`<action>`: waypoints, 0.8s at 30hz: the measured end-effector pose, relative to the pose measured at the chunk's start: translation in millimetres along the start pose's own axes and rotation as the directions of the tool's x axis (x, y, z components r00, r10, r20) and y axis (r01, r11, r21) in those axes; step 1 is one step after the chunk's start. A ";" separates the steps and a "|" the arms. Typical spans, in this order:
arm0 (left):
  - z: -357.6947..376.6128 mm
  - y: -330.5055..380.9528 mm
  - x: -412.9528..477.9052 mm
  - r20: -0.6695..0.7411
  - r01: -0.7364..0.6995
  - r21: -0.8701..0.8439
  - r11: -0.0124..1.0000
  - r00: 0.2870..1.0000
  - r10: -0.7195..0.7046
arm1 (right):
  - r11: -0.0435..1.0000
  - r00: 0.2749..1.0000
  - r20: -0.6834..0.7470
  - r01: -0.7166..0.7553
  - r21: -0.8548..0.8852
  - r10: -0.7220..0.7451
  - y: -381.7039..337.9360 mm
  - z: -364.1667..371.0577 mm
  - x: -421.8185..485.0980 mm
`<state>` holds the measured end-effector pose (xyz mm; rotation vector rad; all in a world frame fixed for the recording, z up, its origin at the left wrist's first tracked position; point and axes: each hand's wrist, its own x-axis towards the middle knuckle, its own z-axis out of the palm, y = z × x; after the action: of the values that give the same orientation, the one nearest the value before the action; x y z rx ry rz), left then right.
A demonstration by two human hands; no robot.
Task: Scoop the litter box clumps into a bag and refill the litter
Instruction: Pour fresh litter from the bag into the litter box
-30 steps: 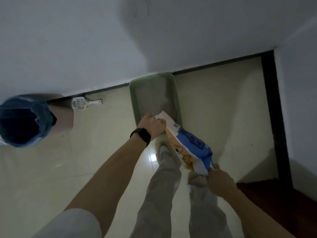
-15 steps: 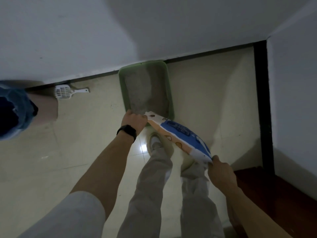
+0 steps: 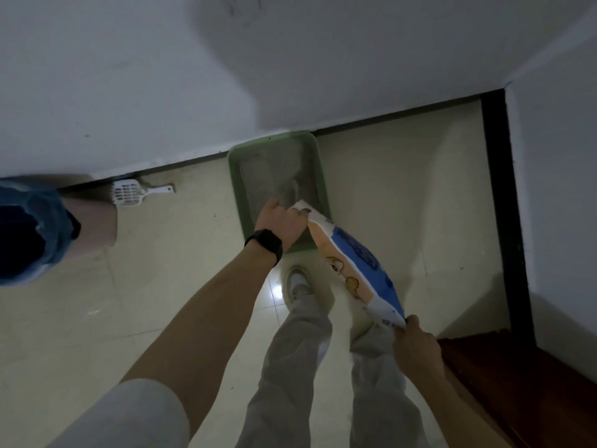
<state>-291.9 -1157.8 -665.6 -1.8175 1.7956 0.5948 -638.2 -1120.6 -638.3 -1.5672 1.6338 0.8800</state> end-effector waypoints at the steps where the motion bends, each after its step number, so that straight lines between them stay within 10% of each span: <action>1: -3.7 0.3 1.6 -0.004 0.005 0.005 1.000 1.000 -0.005 | 1.000 1.000 0.005 -0.011 0.012 0.011 -2.2 1.9 -0.6; 24: 40.6 -8.6 -21.7 0.088 0.163 -0.071 0.984 0.984 -0.157 | 0.981 0.995 -0.078 -0.045 0.190 0.060 -16.5 1.5 -0.3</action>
<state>-282.1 -1115.4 -682.7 -1.9385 1.5745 0.6752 -621.7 -1119.8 -638.9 -1.4525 1.7695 0.6729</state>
